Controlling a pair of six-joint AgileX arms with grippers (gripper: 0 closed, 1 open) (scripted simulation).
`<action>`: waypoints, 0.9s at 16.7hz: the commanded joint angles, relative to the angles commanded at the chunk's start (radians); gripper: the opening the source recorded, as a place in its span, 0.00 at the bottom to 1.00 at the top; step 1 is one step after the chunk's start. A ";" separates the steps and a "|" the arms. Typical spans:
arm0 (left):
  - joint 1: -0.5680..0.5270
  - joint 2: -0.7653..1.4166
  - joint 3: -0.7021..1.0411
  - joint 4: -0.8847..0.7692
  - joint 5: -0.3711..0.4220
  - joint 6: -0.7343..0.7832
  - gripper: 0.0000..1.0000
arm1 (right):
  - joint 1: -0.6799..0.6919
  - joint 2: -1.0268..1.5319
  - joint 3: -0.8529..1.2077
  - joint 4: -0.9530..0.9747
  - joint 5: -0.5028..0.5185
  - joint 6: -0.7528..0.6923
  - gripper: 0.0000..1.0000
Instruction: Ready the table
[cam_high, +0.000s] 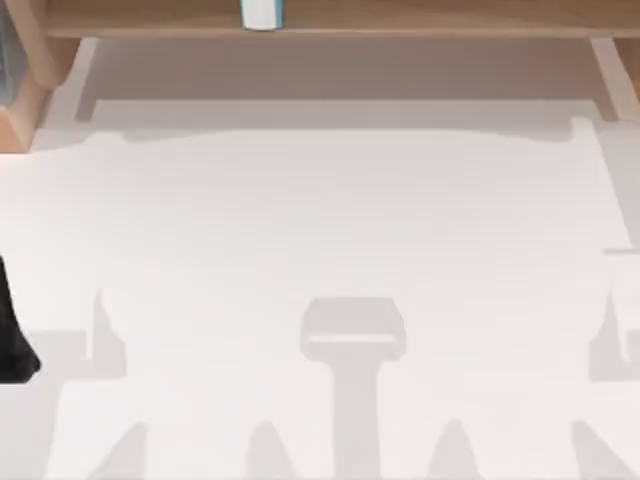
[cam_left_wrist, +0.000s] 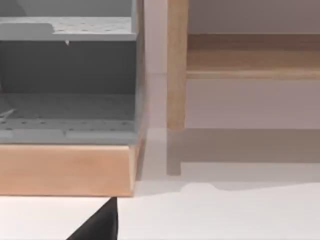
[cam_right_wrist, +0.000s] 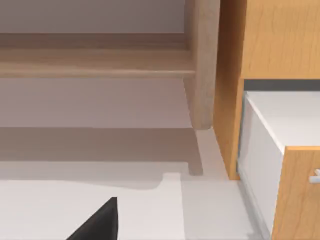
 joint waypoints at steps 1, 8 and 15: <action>0.000 0.000 0.000 0.000 0.000 0.000 1.00 | 0.000 0.000 0.000 0.000 0.000 0.000 1.00; 0.000 0.000 0.000 0.000 0.000 0.000 1.00 | -0.044 0.210 0.206 -0.151 -0.014 -0.041 1.00; 0.000 0.000 0.000 0.000 0.000 0.000 1.00 | -0.179 0.831 0.814 -0.534 -0.020 -0.162 1.00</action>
